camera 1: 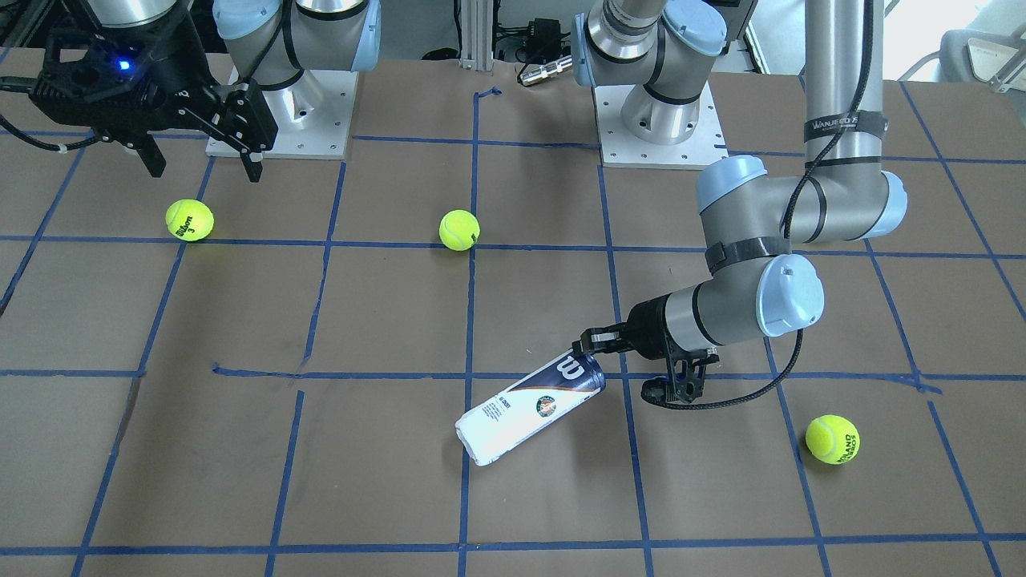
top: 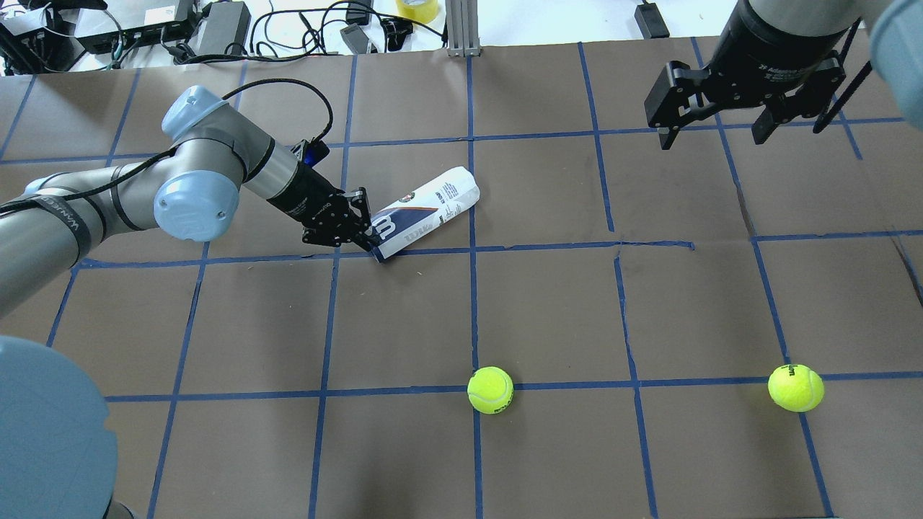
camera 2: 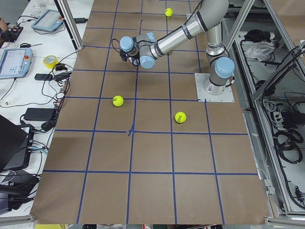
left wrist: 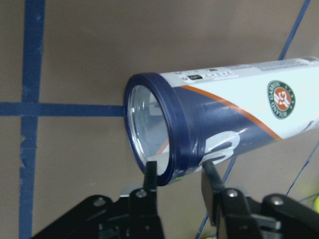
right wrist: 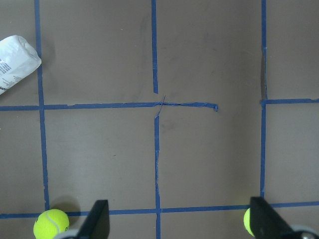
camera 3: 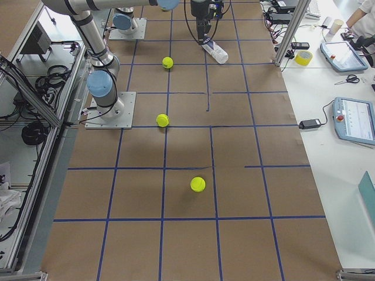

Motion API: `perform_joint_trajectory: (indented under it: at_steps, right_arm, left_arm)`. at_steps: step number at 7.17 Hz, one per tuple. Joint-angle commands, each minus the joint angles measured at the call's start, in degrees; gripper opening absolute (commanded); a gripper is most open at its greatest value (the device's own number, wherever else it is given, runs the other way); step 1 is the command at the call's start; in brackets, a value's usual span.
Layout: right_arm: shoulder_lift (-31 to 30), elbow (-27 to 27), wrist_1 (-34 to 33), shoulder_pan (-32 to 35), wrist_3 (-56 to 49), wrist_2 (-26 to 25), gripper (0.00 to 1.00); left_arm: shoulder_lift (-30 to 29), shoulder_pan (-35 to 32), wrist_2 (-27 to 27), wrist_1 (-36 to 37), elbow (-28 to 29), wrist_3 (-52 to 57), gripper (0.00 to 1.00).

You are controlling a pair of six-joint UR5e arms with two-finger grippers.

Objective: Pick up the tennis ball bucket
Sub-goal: 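Lift the lid end of the can with the left gripper, tilting it up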

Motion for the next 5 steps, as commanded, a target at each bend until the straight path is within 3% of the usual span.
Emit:
perform_joint_trajectory:
  at_steps: [1,3,5]
  right_arm:
    - [0.1,0.1,0.3,-0.1,0.0,0.0,1.0]
    - [3.6,-1.8,0.5,-0.4,-0.1,0.7,1.0]
    - [4.7,-5.3,2.9,-0.4,-0.1,0.4,1.0]
  left_arm:
    - [0.0,0.0,0.4,0.0,1.0,-0.2,0.0]
    - [0.7,0.0,4.8,-1.1,3.5,-0.4,0.0]
    - [1.0,0.0,4.9,-2.4,5.0,-2.9,0.0]
